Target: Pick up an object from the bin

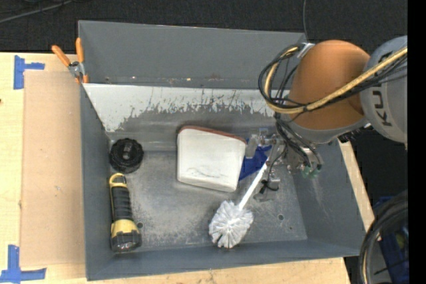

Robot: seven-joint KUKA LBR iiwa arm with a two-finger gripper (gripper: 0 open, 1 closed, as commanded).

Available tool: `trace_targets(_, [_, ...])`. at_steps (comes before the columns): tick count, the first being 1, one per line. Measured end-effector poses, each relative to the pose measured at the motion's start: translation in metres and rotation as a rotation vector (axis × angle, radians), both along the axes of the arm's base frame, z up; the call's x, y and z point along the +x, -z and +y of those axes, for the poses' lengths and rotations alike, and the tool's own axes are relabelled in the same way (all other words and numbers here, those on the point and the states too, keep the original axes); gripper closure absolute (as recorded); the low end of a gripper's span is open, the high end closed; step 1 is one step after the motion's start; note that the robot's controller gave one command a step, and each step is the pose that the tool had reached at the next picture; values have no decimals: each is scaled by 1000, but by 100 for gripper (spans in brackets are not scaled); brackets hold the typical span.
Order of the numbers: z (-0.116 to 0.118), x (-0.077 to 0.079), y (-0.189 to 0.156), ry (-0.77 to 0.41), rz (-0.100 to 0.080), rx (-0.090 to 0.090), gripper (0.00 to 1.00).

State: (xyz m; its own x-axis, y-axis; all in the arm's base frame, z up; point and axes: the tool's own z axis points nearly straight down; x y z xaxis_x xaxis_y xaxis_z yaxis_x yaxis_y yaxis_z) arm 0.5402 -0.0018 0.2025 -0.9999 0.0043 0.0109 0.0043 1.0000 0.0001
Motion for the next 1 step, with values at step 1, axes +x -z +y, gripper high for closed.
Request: trace_targets(1, [0,1,-4,0,-8,0,0])
